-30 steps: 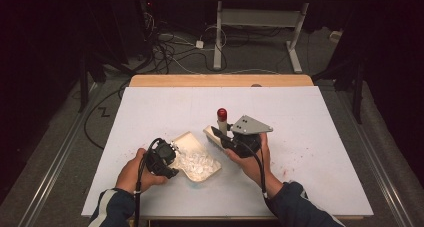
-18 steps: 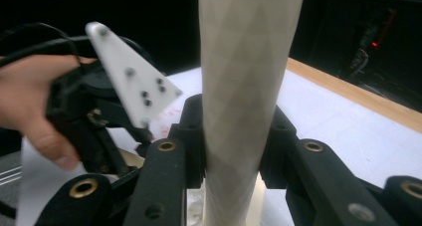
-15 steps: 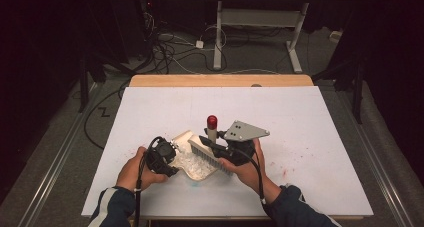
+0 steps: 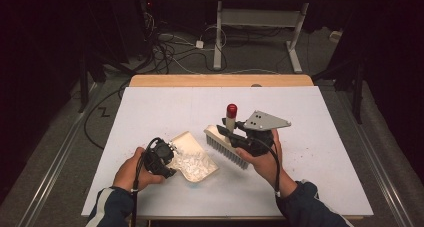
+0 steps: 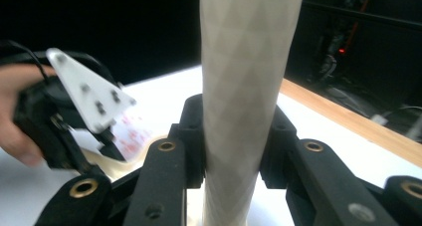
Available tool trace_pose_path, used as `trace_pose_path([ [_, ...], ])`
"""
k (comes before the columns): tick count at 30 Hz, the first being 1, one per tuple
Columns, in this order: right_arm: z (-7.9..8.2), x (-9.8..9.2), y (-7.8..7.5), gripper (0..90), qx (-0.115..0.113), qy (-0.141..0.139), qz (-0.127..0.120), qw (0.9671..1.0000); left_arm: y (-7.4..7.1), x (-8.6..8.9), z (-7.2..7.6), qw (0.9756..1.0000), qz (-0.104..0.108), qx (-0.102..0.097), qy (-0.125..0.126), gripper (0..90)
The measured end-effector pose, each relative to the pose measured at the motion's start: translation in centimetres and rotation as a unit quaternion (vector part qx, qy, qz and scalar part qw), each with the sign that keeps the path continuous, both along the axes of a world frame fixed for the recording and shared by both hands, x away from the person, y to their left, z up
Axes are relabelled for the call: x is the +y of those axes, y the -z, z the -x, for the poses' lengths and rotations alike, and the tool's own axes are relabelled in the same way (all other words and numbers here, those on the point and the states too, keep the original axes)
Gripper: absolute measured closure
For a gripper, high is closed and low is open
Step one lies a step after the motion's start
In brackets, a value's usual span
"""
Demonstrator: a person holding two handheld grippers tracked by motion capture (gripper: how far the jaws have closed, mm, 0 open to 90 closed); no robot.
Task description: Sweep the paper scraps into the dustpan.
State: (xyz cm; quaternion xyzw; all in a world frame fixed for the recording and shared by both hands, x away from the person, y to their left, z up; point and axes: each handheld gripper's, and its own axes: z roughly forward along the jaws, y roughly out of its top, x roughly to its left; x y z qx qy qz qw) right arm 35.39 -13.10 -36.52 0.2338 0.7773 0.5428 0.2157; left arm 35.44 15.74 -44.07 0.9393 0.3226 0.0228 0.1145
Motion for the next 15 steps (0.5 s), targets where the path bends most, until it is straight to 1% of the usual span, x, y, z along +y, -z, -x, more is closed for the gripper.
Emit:
trace_pose_path([
  [2, -0.2, -0.3, 0.5, 70.4, -0.001, 0.012, 0.020, 0.9997, -0.1, 0.0, 0.0, 1.0000, -0.003, 0.004, 0.001, 63.2],
  [5, -0.6, -0.3, 1.4, 70.4, 0.011, 0.016, 0.035, 0.9992, -0.6, 0.3, 0.2, 0.9999, -0.007, 0.009, 0.009, 63.1],
  [7, -0.6, -0.2, 1.8, 70.4, 0.010, 0.020, 0.043, 0.9988, -1.0, 0.7, 0.4, 0.9999, -0.004, 0.009, 0.010, 63.1],
  [10, -0.6, 0.1, 2.2, 70.4, 0.008, 0.025, 0.041, 0.9988, -1.3, 1.2, 0.7, 0.9999, -0.004, 0.011, 0.013, 63.0],
  [13, -0.7, 0.1, 2.1, 70.4, -0.008, 0.039, 0.043, 0.9983, -1.2, 1.3, 0.9, 0.9998, -0.007, 0.013, 0.015, 63.1],
  [15, -0.9, -0.1, 1.9, 70.4, -0.015, 0.046, 0.037, 0.9981, -1.1, 1.2, 0.9, 0.9997, -0.012, 0.013, 0.017, 63.1],
])
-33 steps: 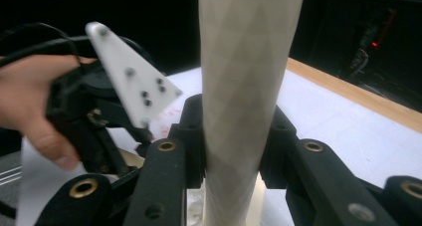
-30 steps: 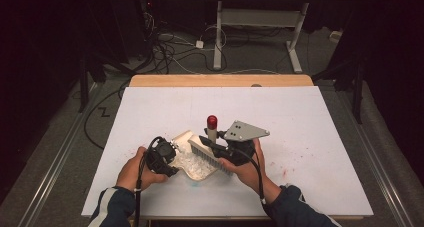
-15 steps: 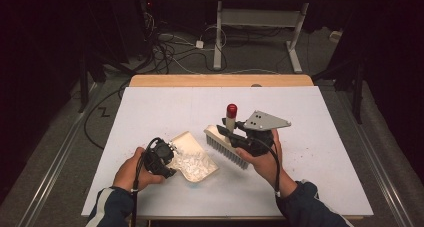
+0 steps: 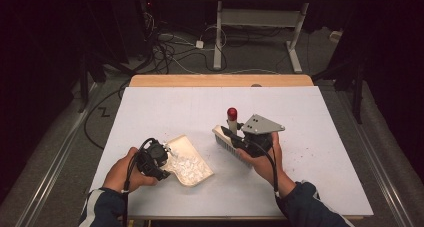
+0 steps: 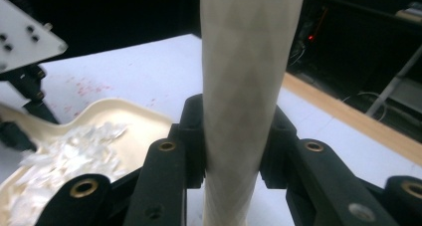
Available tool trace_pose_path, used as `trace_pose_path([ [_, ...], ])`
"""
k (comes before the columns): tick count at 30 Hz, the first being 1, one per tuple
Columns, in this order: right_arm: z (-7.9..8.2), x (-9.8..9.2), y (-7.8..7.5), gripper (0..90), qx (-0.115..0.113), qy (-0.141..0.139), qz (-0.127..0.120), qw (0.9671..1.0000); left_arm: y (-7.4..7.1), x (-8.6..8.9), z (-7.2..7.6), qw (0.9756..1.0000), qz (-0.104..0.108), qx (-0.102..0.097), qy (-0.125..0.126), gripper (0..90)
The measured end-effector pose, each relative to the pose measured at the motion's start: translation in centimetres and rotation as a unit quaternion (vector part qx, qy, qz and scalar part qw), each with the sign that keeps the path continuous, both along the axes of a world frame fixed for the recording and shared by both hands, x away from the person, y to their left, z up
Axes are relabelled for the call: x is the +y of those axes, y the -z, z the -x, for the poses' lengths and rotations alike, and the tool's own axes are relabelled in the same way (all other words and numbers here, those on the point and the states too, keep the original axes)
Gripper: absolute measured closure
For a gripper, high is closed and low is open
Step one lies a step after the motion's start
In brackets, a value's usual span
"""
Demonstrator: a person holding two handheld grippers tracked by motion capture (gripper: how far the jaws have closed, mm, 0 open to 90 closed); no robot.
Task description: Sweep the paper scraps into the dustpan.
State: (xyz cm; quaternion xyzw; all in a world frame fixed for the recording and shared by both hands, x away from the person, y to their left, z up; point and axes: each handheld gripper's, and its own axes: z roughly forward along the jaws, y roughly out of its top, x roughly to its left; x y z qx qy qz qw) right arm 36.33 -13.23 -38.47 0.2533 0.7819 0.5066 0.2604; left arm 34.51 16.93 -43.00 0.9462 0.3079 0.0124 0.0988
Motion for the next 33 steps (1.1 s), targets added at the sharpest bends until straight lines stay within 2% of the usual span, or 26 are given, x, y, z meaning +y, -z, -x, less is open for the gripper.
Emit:
trace_pose_path([
  [3, -0.8, -0.3, 0.0, 70.4, -0.003, 0.015, -0.011, 0.9998, 0.0, -0.1, 0.1, 1.0000, -0.005, 0.002, 0.005, 63.2],
  [6, -1.7, -0.1, 0.3, 70.4, -0.020, 0.042, -0.001, 0.9989, -0.2, -0.2, 0.2, 0.9999, -0.009, -0.002, 0.008, 63.1],
  [8, -2.2, 0.2, 0.7, 70.4, -0.015, 0.042, 0.004, 0.9990, -0.1, -0.4, 0.2, 0.9998, -0.014, -0.003, 0.009, 63.2],
  [10, -2.3, 0.6, 0.9, 70.4, -0.006, 0.026, 0.001, 0.9996, -0.1, -0.6, 0.2, 0.9998, -0.015, -0.002, 0.011, 63.2],
  [11, -2.1, 1.0, 0.9, 70.4, -0.009, 0.024, 0.009, 0.9996, 0.0, -0.7, 0.1, 0.9998, -0.016, -0.002, 0.011, 63.2],
  [14, -1.4, 1.7, 1.0, 70.2, -0.001, 0.001, 0.008, 1.0000, 0.1, -1.1, -0.1, 0.9998, -0.016, -0.003, 0.010, 63.2],
  [19, 0.2, 3.0, 1.0, 69.9, 0.006, -0.022, 0.014, 0.9996, 0.5, -1.8, -0.5, 0.9999, -0.010, -0.006, 0.000, 63.2],
  [22, 0.7, 3.4, 0.9, 69.9, 0.022, -0.044, 0.001, 0.9988, 0.6, -2.2, -0.7, 0.9999, -0.014, -0.003, 0.001, 63.2],
  [27, 1.5, 3.7, 0.9, 69.8, 0.029, -0.071, -0.002, 0.9971, 0.5, -2.2, -0.8, 1.0000, -0.007, -0.004, -0.004, 63.1],
  [30, 2.0, 3.5, 0.6, 70.3, 0.044, -0.086, -0.018, 0.9952, 0.6, -2.3, -0.9, 1.0000, -0.008, -0.002, -0.004, 63.2],
  [33, 2.4, 3.5, 0.2, 70.4, 0.045, -0.098, -0.026, 0.9939, 0.6, -2.3, -1.1, 1.0000, -0.006, -0.003, -0.005, 63.1],
])
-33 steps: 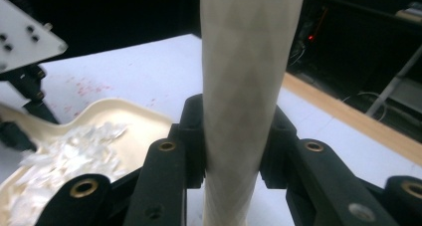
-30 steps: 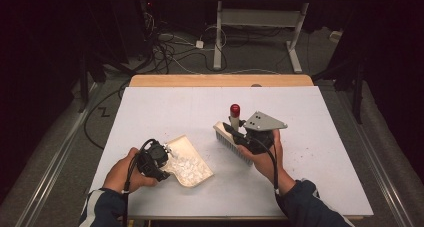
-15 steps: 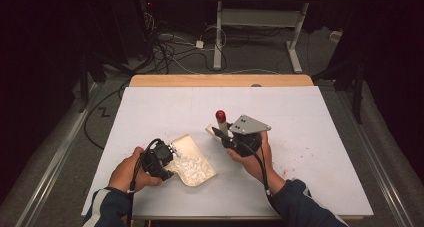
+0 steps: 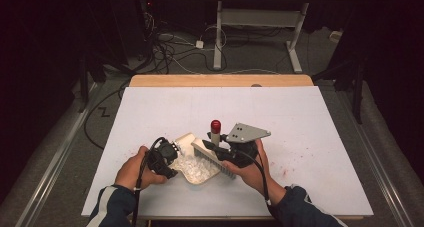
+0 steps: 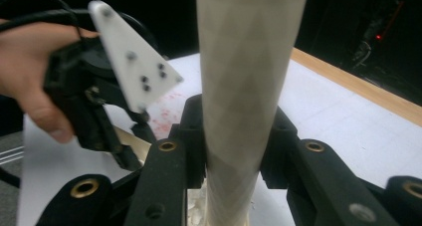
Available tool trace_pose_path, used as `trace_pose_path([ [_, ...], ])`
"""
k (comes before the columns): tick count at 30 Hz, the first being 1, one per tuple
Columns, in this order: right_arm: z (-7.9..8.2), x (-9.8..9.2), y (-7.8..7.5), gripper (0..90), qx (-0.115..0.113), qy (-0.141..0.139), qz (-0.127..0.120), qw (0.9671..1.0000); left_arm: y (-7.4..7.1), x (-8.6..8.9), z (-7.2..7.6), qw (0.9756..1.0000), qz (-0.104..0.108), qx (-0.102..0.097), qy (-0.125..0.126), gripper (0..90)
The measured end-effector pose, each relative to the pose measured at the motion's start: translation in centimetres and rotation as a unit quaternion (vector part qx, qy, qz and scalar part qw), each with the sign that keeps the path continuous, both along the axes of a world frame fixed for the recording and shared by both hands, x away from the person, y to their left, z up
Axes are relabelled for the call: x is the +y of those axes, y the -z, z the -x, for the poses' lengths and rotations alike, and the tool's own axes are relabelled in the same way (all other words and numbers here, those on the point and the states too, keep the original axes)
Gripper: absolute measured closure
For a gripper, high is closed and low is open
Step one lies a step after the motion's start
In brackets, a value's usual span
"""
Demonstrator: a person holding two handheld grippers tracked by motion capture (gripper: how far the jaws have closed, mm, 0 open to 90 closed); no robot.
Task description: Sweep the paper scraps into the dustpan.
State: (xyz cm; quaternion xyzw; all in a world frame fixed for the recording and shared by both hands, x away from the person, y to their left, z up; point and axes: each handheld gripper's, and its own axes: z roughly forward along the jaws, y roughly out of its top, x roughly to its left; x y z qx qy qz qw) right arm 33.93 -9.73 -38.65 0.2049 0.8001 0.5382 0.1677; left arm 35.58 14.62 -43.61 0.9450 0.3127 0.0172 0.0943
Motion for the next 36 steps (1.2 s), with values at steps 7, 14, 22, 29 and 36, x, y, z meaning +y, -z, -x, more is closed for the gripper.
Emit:
trace_pose_path([
  [7, -0.2, -1.0, -1.5, 70.4, -0.019, 0.015, -0.016, 0.9996, 0.1, -0.3, -0.4, 1.0000, 0.003, 0.005, -0.004, 63.1],
  [14, -1.6, -2.9, -2.2, 70.4, -0.024, 0.054, -0.013, 0.9982, 0.2, -0.5, -0.9, 1.0000, 0.002, 0.006, -0.008, 63.1],
  [22, -3.2, -3.3, -0.4, 70.4, -0.021, 0.088, 0.027, 0.9955, 0.5, -1.1, -1.3, 1.0000, -0.002, 0.005, -0.008, 63.1],
  [29, -3.3, -1.8, 0.1, 70.2, -0.006, 0.052, 0.027, 0.9983, 0.4, -1.4, -1.6, 0.9999, -0.006, 0.008, -0.006, 63.1],
  [36, -2.4, -1.6, -0.2, 70.4, -0.016, 0.041, 0.032, 0.9985, -0.3, -0.4, -1.0, 0.9998, -0.011, 0.011, -0.008, 63.2],
])
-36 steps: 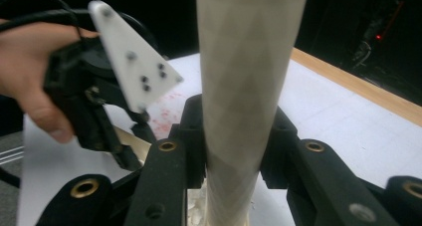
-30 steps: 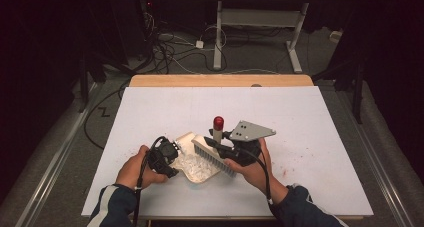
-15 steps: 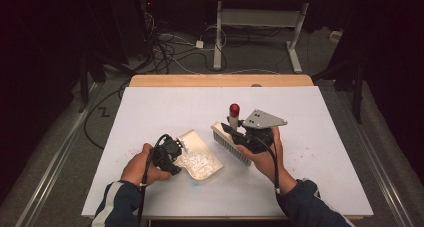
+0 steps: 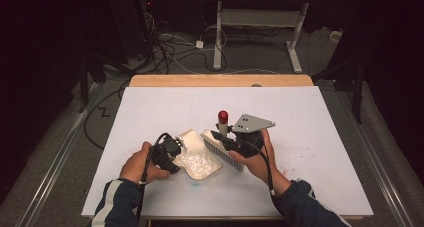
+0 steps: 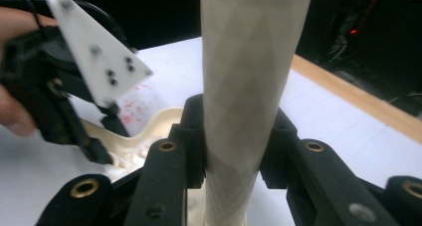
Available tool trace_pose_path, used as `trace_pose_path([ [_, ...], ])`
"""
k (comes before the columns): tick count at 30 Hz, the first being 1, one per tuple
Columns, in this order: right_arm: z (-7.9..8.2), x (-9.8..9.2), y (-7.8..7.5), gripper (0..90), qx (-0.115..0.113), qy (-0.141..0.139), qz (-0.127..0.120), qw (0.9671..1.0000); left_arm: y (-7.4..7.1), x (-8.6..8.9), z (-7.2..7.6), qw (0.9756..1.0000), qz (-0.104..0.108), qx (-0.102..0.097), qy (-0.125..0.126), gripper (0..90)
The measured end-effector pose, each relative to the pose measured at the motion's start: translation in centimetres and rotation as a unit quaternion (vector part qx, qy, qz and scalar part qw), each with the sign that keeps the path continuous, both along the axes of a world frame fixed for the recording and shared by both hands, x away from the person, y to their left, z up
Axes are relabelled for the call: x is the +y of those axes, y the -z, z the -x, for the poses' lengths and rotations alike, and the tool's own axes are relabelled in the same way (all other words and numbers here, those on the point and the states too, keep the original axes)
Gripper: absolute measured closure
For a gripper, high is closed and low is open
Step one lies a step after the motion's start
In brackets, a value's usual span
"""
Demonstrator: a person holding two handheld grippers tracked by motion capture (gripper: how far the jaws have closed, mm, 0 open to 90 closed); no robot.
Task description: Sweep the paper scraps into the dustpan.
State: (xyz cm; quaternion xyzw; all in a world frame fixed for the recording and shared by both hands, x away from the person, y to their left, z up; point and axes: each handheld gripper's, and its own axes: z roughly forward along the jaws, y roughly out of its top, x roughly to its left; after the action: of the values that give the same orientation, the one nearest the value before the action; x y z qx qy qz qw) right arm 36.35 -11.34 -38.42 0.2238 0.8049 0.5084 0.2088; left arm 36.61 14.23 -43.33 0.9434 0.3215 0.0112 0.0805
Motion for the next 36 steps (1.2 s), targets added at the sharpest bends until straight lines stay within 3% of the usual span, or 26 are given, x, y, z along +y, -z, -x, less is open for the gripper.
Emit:
trace_pose_path([
  [5, -0.2, -0.6, -0.3, 70.4, -0.015, 0.024, -0.005, 0.9996, -0.1, 0.7, 0.4, 1.0000, 0.003, 0.004, -0.006, 63.1],
  [10, -0.1, 0.1, 0.0, 70.3, -0.039, 0.033, 0.022, 0.9984, 0.3, 0.9, 0.2, 0.9998, 0.005, 0.015, -0.008, 63.2],
  [12, -0.3, 0.4, 0.3, 70.4, -0.034, 0.028, 0.026, 0.9987, 0.3, 0.8, 0.0, 0.9998, 0.004, 0.017, -0.008, 63.2],
  [15, -0.4, 0.7, 0.5, 70.3, -0.016, 0.010, 0.013, 0.9997, 0.4, 0.5, -0.2, 0.9998, 0.000, 0.022, -0.003, 63.2],
  [20, 0.3, 1.1, 0.5, 70.1, -0.004, -0.011, 0.011, 0.9999, 0.5, 0.6, -0.5, 0.9997, 0.003, 0.025, -0.006, 63.2],
  [26, 0.8, 1.0, 0.1, 70.4, 0.023, -0.047, -0.021, 0.9984, 0.6, 0.6, -0.7, 0.9997, 0.002, 0.023, -0.009, 63.3],
  [30, 1.4, 0.9, -0.6, 70.4, 0.014, -0.064, -0.022, 0.9976, 0.6, 0.6, -0.8, 0.9996, 0.004, 0.025, -0.012, 63.3],
  [36, 1.4, -0.4, -1.8, 70.3, -0.008, -0.045, -0.033, 0.9984, 0.5, 0.8, -1.0, 0.9996, 0.009, 0.022, -0.016, 63.2],
])
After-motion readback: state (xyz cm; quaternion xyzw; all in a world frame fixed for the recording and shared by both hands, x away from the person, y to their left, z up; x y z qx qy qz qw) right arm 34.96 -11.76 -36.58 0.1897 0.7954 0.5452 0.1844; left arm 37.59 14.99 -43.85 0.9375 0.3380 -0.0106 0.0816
